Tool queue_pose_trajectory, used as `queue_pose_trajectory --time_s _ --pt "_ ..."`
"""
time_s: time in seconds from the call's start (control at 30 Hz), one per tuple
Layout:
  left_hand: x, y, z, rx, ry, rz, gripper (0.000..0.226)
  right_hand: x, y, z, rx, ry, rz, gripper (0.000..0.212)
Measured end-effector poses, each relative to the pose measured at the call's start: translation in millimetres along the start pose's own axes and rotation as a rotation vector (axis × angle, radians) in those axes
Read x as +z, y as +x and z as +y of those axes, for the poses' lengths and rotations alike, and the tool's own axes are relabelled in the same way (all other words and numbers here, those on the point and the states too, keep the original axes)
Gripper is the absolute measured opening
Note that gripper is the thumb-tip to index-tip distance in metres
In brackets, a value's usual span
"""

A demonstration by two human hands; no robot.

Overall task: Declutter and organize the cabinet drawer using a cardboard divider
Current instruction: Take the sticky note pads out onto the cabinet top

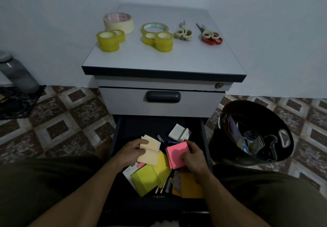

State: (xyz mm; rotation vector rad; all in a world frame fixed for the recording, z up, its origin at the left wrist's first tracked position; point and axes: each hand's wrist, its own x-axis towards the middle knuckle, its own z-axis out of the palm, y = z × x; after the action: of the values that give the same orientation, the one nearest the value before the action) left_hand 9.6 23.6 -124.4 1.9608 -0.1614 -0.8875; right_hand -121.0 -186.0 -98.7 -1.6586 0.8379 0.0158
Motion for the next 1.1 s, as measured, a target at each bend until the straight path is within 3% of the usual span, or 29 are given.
queue_pose_trajectory --time_s 0.53,0.87,1.1 --pt "-15 -77 34 0.133 -0.187 0.051 0.045 -31 -43 -60 -0.048 -0.019 -0.131 0.059" --pt "-31 -168 102 0.415 -0.238 0.042 0.044 -76 -93 -115 -0.171 0.066 -0.154 0.054" --pt "-33 -177 173 0.551 -0.301 0.082 0.051 -122 -109 -175 -0.285 0.158 -0.014 0.052"
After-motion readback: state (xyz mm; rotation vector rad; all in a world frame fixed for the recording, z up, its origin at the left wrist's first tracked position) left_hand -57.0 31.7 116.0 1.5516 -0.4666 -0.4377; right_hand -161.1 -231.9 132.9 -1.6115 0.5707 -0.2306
